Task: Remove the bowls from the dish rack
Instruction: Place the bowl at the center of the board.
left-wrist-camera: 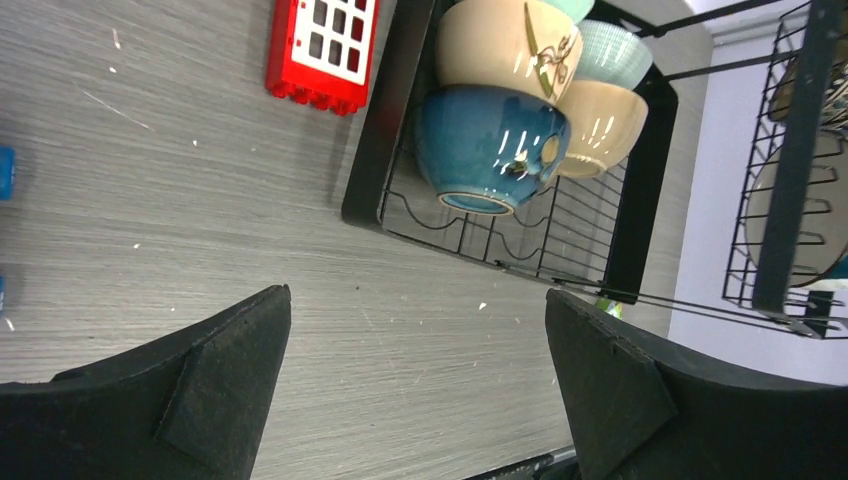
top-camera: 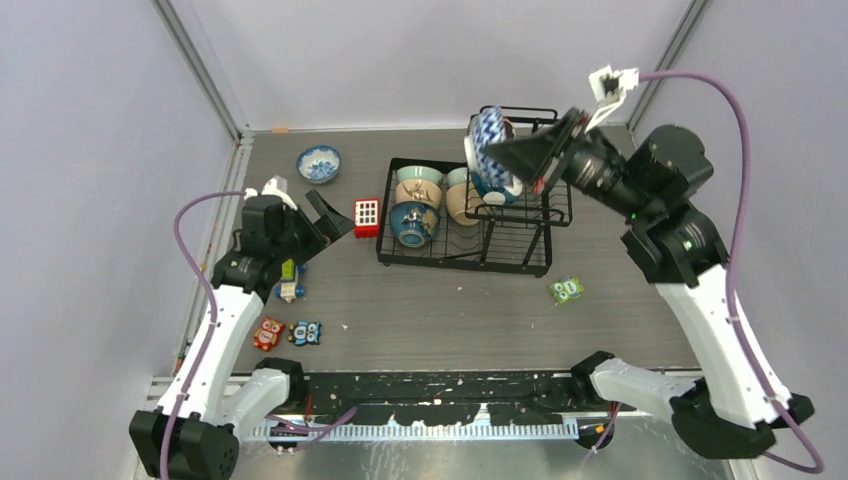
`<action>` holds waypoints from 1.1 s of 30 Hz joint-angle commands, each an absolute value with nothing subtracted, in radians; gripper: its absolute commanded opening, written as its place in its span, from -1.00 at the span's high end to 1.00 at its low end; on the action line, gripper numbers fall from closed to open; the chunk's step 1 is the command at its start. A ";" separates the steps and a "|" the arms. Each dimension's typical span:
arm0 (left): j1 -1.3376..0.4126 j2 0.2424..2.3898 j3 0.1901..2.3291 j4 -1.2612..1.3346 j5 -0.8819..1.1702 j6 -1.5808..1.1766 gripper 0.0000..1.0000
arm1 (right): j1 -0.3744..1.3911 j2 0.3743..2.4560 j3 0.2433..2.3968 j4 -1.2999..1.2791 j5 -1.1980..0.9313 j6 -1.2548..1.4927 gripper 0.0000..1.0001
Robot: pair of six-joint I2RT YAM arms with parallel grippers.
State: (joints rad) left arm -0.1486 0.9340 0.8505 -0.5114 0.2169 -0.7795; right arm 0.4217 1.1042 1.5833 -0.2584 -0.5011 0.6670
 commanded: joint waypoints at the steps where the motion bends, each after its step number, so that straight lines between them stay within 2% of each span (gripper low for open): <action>1: -0.144 0.905 0.932 -0.588 0.142 -0.801 -0.99 | 0.661 1.029 1.617 -0.625 -0.208 0.258 0.98; 6: -0.145 0.904 0.999 -0.557 0.260 -0.815 -0.99 | 0.989 0.999 1.598 -0.777 0.136 0.102 0.98; 11: -0.145 0.824 0.943 -0.318 0.481 -0.858 -0.99 | 1.391 1.049 1.546 -0.828 0.510 -0.059 0.98; 14: -0.149 0.795 0.975 -0.355 0.514 -0.803 -0.99 | 1.553 1.113 1.507 -0.830 0.682 -0.154 0.99; 17: -0.174 0.805 1.062 -0.515 0.523 -0.686 -0.99 | 1.618 1.148 1.450 -0.800 0.709 -0.216 0.99; 22: -0.260 0.800 1.114 -0.629 0.503 -0.559 -0.99 | 1.683 1.197 1.376 -0.787 0.713 -0.273 0.99; 33: -0.618 0.877 1.205 -0.855 0.248 -0.357 -1.00 | 1.833 1.243 1.236 -0.891 0.734 -0.290 0.99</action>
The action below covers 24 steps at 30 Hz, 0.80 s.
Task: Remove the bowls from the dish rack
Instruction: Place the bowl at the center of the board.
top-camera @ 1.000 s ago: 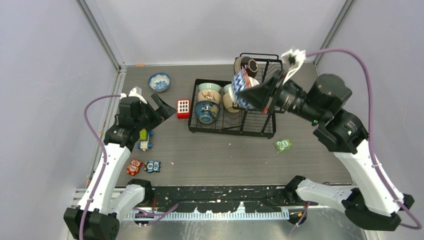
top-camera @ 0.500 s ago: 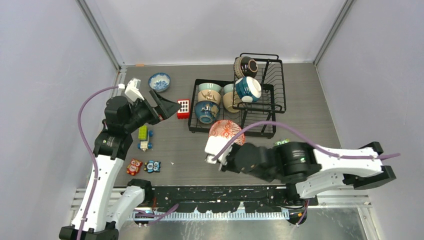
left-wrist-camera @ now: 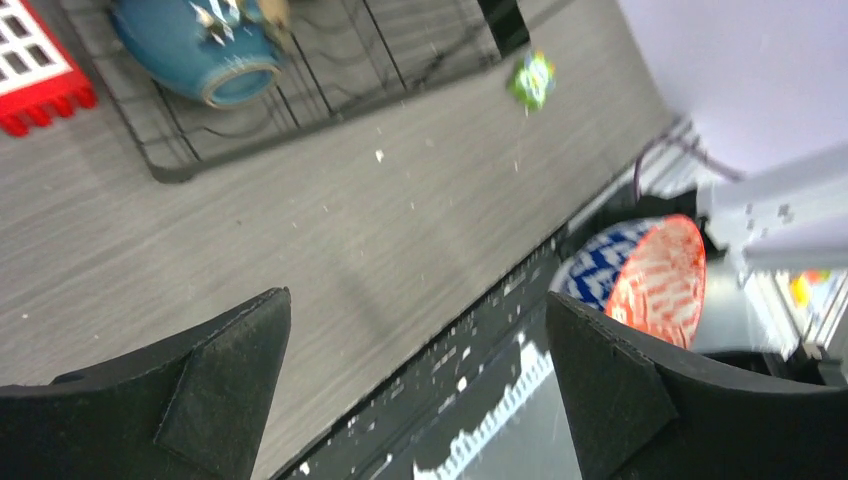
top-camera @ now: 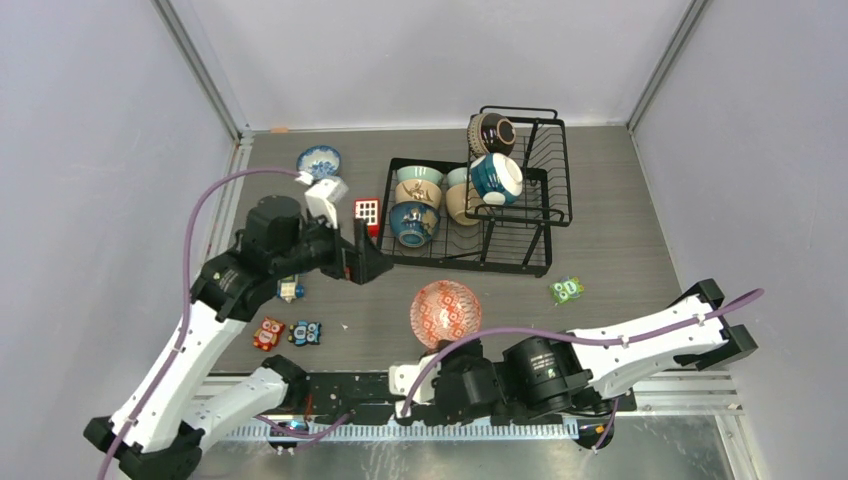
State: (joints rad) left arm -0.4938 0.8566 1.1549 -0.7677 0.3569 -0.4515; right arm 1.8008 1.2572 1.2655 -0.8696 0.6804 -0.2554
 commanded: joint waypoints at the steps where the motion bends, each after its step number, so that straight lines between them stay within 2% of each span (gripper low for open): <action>1: -0.678 0.896 1.222 -0.874 0.194 -0.349 -0.99 | 1.836 1.241 1.226 -0.897 0.727 -0.290 0.99; 5: -0.919 0.980 1.332 -0.968 -0.056 -0.325 -0.99 | 1.840 1.245 1.212 -0.923 0.695 -0.286 0.99; 8: -1.002 1.034 1.387 -1.007 -0.120 -0.317 -0.99 | 1.842 1.253 1.212 -0.931 0.684 -0.301 0.99; 19: -1.127 1.173 1.489 -1.132 -0.167 -0.239 -0.88 | 1.843 1.290 1.273 -0.934 0.560 -0.281 0.99; 24: -1.130 1.235 1.505 -1.197 -0.136 -0.206 -0.68 | 1.842 1.302 1.295 -0.925 0.532 -0.294 0.99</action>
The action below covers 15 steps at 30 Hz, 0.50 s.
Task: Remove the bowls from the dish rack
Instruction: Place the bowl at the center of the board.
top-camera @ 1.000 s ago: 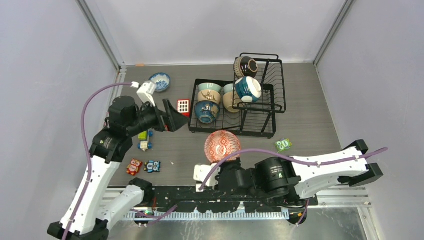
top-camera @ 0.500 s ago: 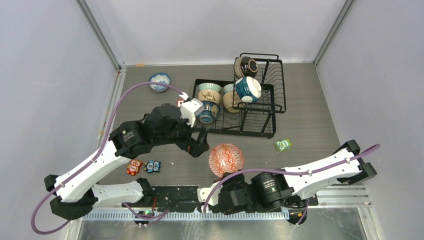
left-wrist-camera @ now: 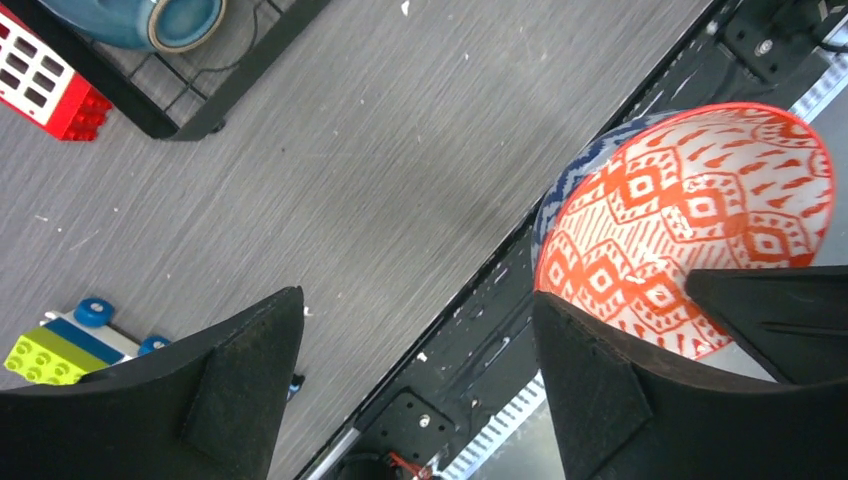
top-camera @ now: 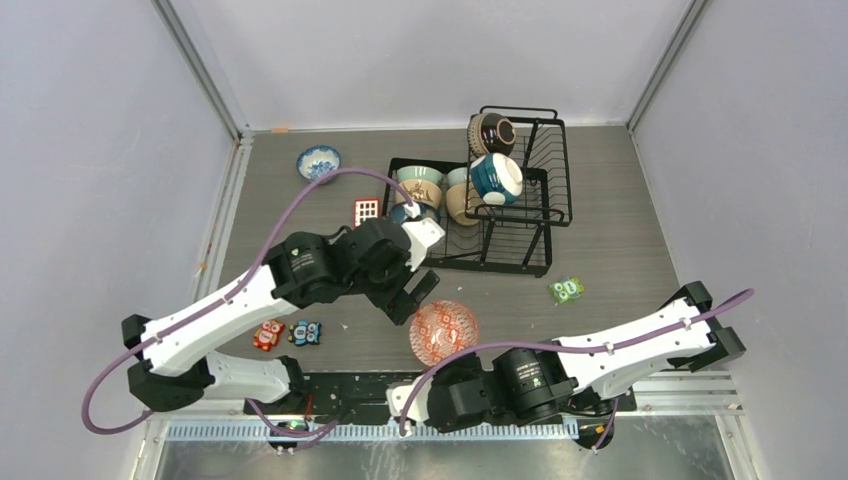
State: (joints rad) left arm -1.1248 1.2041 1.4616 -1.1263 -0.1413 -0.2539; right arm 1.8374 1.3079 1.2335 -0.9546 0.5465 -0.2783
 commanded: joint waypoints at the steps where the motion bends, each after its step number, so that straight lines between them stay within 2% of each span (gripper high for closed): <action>1: -1.130 1.245 1.506 -1.204 -0.118 -0.201 -0.63 | 1.842 1.303 1.296 -0.922 0.526 -0.293 0.99; 11: -1.146 1.306 1.493 -1.186 0.016 -0.172 -0.29 | 1.842 1.313 1.292 -0.903 0.521 -0.329 0.99; 13: -1.149 1.316 1.492 -1.183 0.022 -0.169 -0.29 | 1.843 1.313 1.292 -0.899 0.525 -0.335 0.99; 15: -1.148 1.313 1.503 -1.187 -0.018 -0.169 -0.44 | 1.842 1.312 1.287 -0.900 0.524 -0.337 0.99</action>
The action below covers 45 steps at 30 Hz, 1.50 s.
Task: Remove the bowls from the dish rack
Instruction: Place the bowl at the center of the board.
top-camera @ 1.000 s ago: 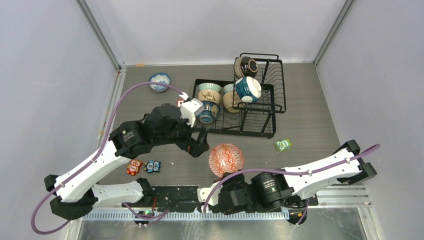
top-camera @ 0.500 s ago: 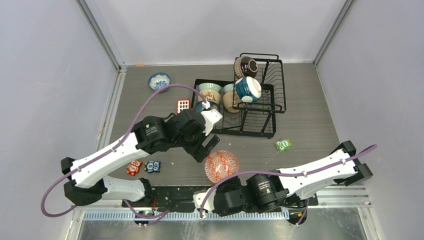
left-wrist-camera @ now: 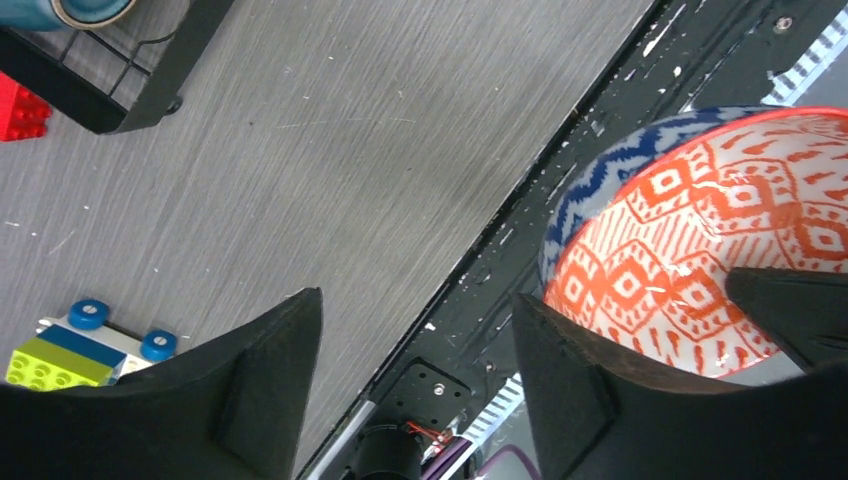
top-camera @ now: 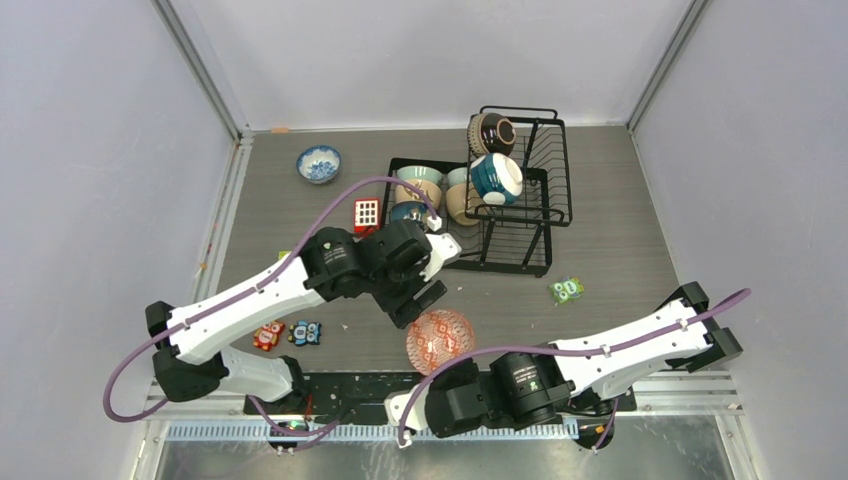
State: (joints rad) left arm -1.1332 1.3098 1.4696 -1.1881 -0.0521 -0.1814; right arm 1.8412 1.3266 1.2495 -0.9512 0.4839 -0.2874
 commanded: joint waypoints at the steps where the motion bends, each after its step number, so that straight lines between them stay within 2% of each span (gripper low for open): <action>1: -1.149 1.308 1.511 -1.193 -0.045 -0.170 -0.55 | 1.843 1.310 1.285 -0.900 0.522 -0.334 0.99; 3: -1.149 1.289 1.533 -1.209 -0.095 -0.167 -0.71 | 1.842 1.300 1.276 -0.894 0.516 -0.325 0.99; 7: -1.147 1.238 1.581 -1.244 -0.158 -0.147 -0.91 | 1.843 1.285 1.264 -0.895 0.502 -0.304 0.99; 15: -1.147 1.190 1.605 -1.241 -0.051 -0.148 -0.96 | 1.843 1.293 1.292 -0.881 0.470 -0.296 0.99; 19: -1.147 1.175 1.548 -1.152 0.182 -0.176 -0.95 | 1.843 1.297 1.312 -0.867 0.461 -0.292 0.99; 26: -1.164 1.233 1.497 -1.121 0.277 -0.186 -0.71 | 1.843 1.313 1.336 -0.867 0.455 -0.298 0.99; 40: -1.164 1.344 1.492 -1.171 0.149 -0.153 -0.09 | 1.842 1.308 1.331 -0.856 0.461 -0.304 0.99; 45: -1.163 1.353 1.491 -1.176 0.122 -0.145 0.06 | 1.843 1.307 1.330 -0.856 0.465 -0.305 0.99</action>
State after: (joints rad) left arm -1.1591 1.3544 1.4914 -1.1698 0.1524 -0.1696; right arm 1.8435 1.3266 1.2869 -0.9039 0.4351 -0.2867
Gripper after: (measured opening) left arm 0.495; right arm 0.055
